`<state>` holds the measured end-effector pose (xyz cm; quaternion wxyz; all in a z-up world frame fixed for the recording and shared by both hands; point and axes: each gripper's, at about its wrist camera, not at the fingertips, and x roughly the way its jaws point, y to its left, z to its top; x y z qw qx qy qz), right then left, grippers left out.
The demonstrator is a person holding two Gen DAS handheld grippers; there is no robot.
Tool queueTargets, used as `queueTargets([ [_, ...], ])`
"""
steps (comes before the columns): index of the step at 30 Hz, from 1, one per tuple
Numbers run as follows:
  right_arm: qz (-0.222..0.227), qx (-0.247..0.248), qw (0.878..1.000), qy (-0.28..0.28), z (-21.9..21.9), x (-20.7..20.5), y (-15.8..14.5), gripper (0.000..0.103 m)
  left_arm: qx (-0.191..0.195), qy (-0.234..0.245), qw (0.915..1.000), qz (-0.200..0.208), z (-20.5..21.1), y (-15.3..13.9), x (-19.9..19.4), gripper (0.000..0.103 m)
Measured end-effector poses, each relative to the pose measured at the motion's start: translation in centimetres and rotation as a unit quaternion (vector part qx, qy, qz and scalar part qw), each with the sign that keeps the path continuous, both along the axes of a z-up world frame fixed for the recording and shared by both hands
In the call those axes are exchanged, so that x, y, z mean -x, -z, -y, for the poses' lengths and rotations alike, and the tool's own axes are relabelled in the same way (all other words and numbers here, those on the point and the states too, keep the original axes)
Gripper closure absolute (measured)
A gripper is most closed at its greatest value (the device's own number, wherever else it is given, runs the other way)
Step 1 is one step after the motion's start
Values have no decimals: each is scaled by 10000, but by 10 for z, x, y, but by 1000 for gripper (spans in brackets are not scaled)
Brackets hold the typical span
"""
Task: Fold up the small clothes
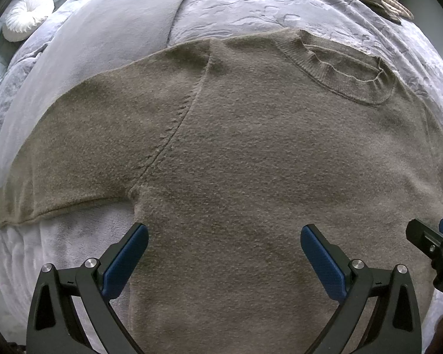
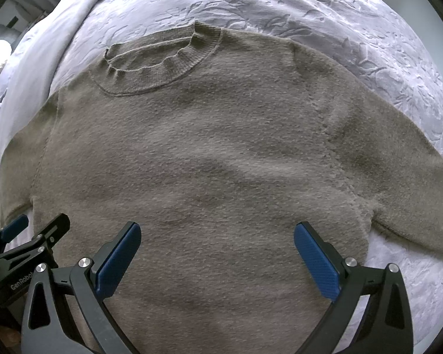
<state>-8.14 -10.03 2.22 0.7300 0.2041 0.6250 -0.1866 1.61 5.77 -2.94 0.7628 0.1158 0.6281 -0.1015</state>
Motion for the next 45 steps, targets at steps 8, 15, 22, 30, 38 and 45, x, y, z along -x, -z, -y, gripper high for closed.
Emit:
queueTargets([
  [8, 208, 158, 9997, -18, -4, -2, -3, 0, 32, -18, 10000, 3, 0, -1, -3, 0],
  [15, 152, 108, 9998, -14, -5, -5, -4, 0, 96, -56, 9999, 9, -5, -4, -5, 0],
  [22, 375, -145, 9991, -131, -13, -10, -8, 0, 366, -249, 9990, -35, -26, -6, -11, 0],
  [30, 341, -512, 9957, -691, -48, -26, -6, 0, 972, -912, 9910, 91, -99, -12, -26, 0],
  [38, 266, -771, 9899, -1163, -95, -34, -9, 0, 1563, -2107, 9626, 683, -232, -18, -38, 0],
  [45, 22, -493, 9882, -1452, -128, -60, 10, 0, 2173, -3294, 9160, 721, -330, 14, -45, 0],
])
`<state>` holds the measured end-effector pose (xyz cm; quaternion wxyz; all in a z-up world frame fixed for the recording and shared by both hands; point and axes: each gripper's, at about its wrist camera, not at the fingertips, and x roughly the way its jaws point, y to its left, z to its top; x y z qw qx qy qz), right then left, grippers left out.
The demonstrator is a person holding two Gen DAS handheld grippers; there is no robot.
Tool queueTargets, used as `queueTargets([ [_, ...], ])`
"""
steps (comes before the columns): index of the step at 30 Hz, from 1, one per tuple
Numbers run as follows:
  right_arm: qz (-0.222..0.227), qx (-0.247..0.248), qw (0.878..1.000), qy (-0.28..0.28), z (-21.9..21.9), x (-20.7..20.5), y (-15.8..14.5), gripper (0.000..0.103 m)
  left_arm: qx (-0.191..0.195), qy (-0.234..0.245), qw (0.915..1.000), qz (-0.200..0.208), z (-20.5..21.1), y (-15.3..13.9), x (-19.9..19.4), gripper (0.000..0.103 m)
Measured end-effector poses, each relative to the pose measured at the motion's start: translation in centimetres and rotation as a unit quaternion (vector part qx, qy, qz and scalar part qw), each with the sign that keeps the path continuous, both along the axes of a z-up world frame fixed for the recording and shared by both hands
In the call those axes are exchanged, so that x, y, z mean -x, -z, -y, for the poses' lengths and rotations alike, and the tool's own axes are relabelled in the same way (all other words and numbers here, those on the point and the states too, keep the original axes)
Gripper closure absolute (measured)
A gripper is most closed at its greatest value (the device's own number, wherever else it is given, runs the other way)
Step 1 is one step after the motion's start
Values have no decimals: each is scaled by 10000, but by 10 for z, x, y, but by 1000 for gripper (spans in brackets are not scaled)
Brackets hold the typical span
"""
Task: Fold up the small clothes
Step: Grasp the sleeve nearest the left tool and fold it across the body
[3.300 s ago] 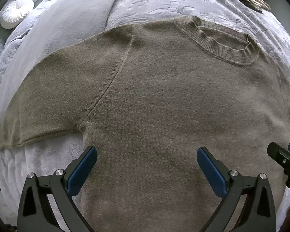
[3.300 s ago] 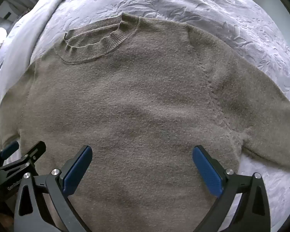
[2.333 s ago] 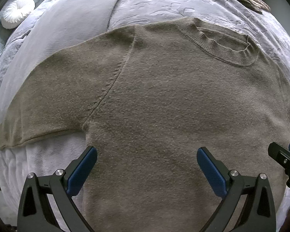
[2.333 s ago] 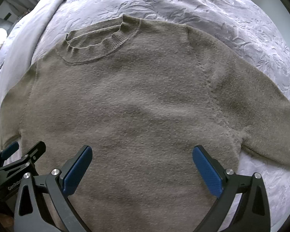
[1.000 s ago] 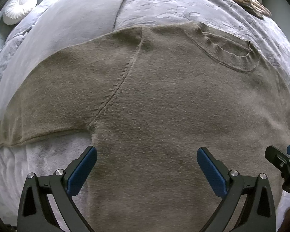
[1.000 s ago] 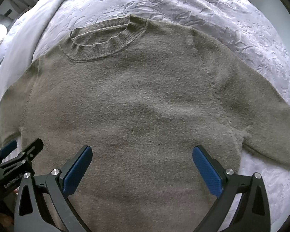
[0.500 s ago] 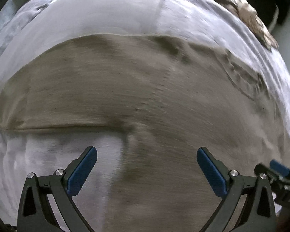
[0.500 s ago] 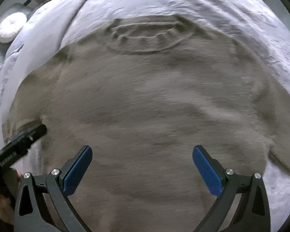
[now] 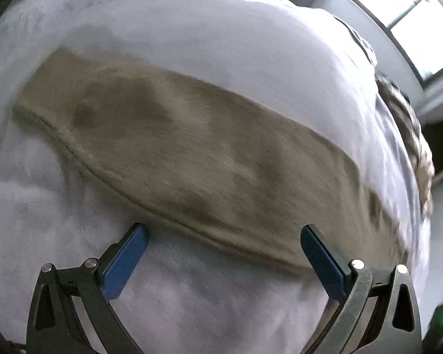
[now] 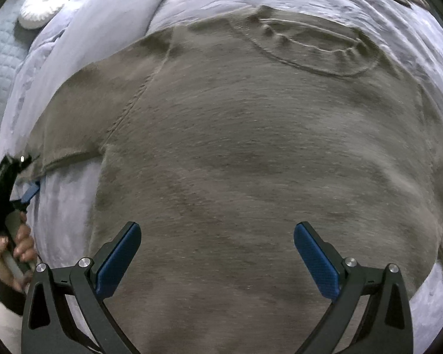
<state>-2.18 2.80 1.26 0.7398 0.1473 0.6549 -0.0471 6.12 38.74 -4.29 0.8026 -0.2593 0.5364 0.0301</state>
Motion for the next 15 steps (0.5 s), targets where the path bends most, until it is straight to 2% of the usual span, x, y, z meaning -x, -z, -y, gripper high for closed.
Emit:
queueTargets([
  [2, -30, 23, 10000, -44, -8, -5, 2, 0, 185, -187, 9996, 83, -14, 6, -8, 0],
  [6, -32, 39, 9999, -123, -27, -16, 9, 0, 96, -414, 9982, 417, -24, 3, -24, 0],
  [8, 8, 31, 9998, -172, -42, -20, 15, 0, 1, -571, 9971, 494, -25, -2, -32, 22],
  [10, 31, -48, 9998, -212, -50, -21, 14, 0, 162, -595, 9970, 459, -33, -2, -36, 75],
  [11, 42, -82, 9997, -221, -54, -23, 14, 0, 290, -589, 9968, 463, -37, -1, -36, 88],
  [12, 55, -143, 9997, -212, -56, -19, 12, 0, 336, -577, 9966, 478, -41, -1, -35, 97],
  [15, 143, -277, 9994, -172, -65, -19, 12, 0, 240, -451, 9963, 696, -41, -14, -29, 97],
])
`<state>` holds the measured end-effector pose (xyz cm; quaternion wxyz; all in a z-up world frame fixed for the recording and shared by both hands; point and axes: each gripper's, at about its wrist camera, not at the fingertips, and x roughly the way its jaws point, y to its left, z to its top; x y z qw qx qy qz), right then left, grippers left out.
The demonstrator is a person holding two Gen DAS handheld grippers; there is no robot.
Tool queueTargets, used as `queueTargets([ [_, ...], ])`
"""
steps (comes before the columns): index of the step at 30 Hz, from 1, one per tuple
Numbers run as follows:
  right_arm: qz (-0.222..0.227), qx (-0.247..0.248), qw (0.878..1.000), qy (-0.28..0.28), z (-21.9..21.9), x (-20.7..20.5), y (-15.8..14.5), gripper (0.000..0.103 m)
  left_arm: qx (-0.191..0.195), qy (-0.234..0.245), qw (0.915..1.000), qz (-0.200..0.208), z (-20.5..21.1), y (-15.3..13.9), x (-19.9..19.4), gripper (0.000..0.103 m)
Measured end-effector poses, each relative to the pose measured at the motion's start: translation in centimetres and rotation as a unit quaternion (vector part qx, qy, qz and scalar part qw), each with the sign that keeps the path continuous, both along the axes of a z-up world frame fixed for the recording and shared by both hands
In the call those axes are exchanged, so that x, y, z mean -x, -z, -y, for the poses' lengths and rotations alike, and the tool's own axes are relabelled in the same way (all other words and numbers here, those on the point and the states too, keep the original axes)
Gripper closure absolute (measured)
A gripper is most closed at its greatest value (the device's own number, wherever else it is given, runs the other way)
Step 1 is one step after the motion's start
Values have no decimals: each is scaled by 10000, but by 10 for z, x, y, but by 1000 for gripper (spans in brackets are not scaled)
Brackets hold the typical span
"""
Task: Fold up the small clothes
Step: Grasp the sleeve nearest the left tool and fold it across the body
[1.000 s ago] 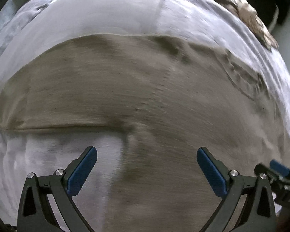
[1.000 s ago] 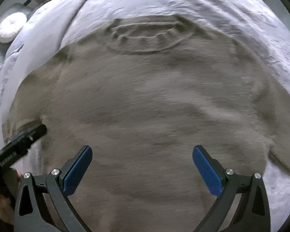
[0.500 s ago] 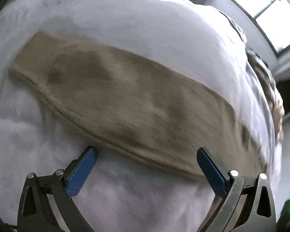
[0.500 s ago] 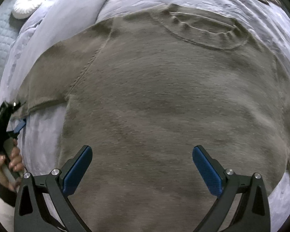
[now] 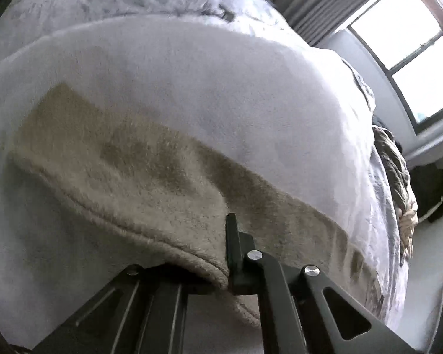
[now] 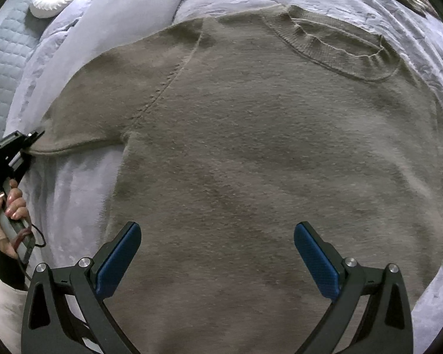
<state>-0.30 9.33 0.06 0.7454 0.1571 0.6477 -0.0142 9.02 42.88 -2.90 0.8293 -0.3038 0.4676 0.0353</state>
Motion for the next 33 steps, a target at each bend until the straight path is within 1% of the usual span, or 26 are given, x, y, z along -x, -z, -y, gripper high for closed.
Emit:
queueTargets([
  [3, 68, -114, 9999, 59, -4, -2, 2, 0, -147, 239, 9991, 330, 9, -23, 7, 97],
  [4, 99, -148, 9998, 100, -5, -3, 3, 0, -199, 306, 9984, 424, 16, -31, 8, 97],
  [6, 140, -203, 9995, 196, 1, 0, 1, 0, -236, 614, 9956, 664, 39, -50, 4, 97],
  [8, 177, -264, 9990, 328, 17, 0, 2, 0, -239, 1001, 9909, 868, 65, -68, -1, 97],
  [10, 236, -319, 9980, 497, 37, 6, 0, 0, -298, 1469, 9830, 1056, 100, -85, -3, 97],
  [12, 303, -345, 9965, 705, 60, 20, 0, 0, -333, 1980, 9718, 1235, 144, -98, -5, 97],
  [13, 315, -354, 9957, 797, 68, 24, -7, 0, -305, 2209, 9664, 1279, 168, -101, -8, 97],
  [15, 332, -308, 9937, 1030, 84, 37, -4, 0, -249, 2724, 9528, 1314, 221, -103, -10, 97],
  [17, 319, -313, 9910, 1265, 105, 49, -1, 0, -246, 3176, 9398, 1236, 269, -98, -8, 97],
  [19, 277, -365, 9882, 1465, 125, 63, -5, 0, -275, 3689, 9224, 1110, 321, -86, -3, 97],
  [21, 202, -382, 9847, 1685, 152, 81, -1, 0, -439, 4074, 9067, 999, 365, -76, 9, 97],
  [22, 169, -388, 9833, 1771, 160, 86, 1, 0, -558, 4219, 8999, 948, 381, -69, 14, 97],
  [24, 73, -403, 9795, 1973, 172, 96, 10, 0, -935, 4497, 8845, 814, 412, -50, 27, 97],
  [26, 6, -437, 9763, 2121, 183, 104, 17, 0, -1189, 4701, 8726, 584, 427, -30, 35, 97],
  [28, -18, -453, 9737, 2233, 194, 111, 21, 0, -1344, 4875, 8622, 307, 435, -9, 45, 97],
  [29, -24, -449, 9732, 2256, 197, 111, 22, 0, -1387, 4912, 8596, 238, 438, -2, 53, 96],
  [30, -13, -434, 9733, 2256, 200, 112, 22, 0, -1472, 4926, 8576, 156, 437, 5, 56, 90],
  [31, -6, -404, 9737, 2244, 201, 111, 21, 0, -1558, 4909, 8571, 113, 435, 9, 58, 68],
  [32, 11, -327, 9746, 2214, 203, 109, 19, 0, -1615, 4871, 8582, 135, 432, 7, 61, 53],
  [33, 34, -258, 9755, 2184, 205, 107, 17, 0, -1672, 4809, 8605, 204, 429, 4, 63, 25],
])
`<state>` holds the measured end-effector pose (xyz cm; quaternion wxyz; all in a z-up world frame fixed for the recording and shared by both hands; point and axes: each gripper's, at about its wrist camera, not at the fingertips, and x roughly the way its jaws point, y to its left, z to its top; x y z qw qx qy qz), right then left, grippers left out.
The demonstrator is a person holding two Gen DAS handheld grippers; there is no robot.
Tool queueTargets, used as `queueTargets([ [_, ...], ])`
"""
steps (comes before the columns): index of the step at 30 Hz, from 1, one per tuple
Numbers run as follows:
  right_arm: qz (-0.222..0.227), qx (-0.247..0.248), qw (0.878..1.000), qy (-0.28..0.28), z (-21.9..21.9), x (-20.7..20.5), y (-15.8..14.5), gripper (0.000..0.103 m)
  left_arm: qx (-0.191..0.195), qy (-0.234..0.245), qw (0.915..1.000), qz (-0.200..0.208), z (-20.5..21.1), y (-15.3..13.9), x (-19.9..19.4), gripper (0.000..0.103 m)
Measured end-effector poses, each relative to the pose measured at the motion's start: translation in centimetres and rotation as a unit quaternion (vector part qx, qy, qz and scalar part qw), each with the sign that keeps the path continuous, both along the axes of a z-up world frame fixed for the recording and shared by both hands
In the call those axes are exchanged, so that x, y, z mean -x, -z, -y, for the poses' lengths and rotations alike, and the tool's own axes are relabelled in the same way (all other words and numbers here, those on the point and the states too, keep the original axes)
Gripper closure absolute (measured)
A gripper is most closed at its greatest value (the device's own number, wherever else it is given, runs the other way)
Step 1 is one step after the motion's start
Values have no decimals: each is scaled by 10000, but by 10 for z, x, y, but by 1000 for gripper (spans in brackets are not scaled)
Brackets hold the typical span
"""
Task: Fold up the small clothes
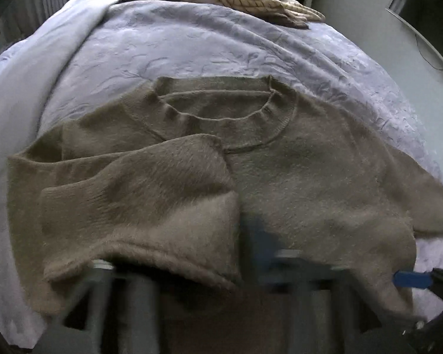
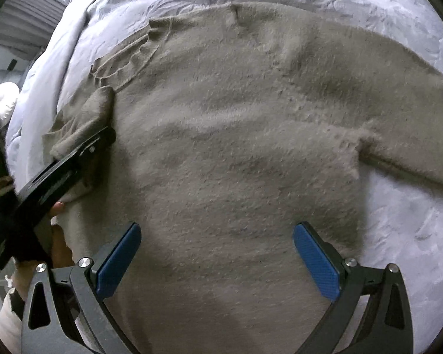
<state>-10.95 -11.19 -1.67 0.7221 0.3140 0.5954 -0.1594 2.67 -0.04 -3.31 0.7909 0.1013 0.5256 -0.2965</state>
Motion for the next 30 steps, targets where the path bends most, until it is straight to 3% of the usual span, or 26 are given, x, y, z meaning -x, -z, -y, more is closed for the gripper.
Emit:
queueTargets([
  [1, 27, 110, 9999, -52, 2, -4, -3, 0, -36, -66, 9998, 199, -4, -7, 4, 19],
  [3, 40, 287, 9994, -175, -9, -21, -12, 0, -91, -37, 9993, 374, -10, -18, 11, 19],
  [7, 323, 724, 9945, -687, -29, -58, -34, 0, 46, -124, 9992, 368, -45, -44, 10, 19],
  [11, 584, 1315, 9759, -1643, -66, -94, -51, 0, -179, -612, 9955, 698, -96, -60, -4, 19],
  [14, 577, 1818, 9486, -2526, -107, -116, -49, 0, -490, -1223, 9889, 690, -133, -51, -37, 19],
  [16, 483, 2154, 9257, -3072, -136, -132, -39, 0, -523, -1589, 9849, 441, -154, -36, -67, 19],
  [17, 402, 2468, 9076, -3373, -153, -140, -33, 0, -530, -1694, 9837, 298, -162, -27, -79, 19],
  [21, 186, 3284, 8602, -3897, -185, -158, -8, 0, -466, -1759, 9831, -211, -169, 4, -110, 19],
  [23, 58, 3532, 8455, -4004, -190, -163, 4, 5, -410, -1721, 9836, -340, -167, 12, -116, 19],
  [24, 75, 3561, 8440, -4010, -189, -162, 4, 9, -388, -1700, 9840, -376, -164, 15, -118, 19],
  [25, 130, 3546, 8456, -3988, -187, -162, 3, 28, -391, -1700, 9840, -373, -162, 16, -119, 22],
  [26, 210, 3409, 8557, -3887, -183, -164, -1, 68, -392, -1693, 9841, -359, -160, 16, -118, 29],
  [27, 251, 3274, 8694, -3693, -176, -168, -3, 87, -406, -1674, 9844, -362, -159, 18, -118, 48],
  [29, 451, 2901, 9060, -3049, -152, -168, -13, 92, -452, -1666, 9844, -333, -156, 19, -119, 59],
  [30, 607, 2508, 9325, -2527, -129, -161, -21, 92, -339, -1636, 9853, -367, -158, 19, -119, 69],
])
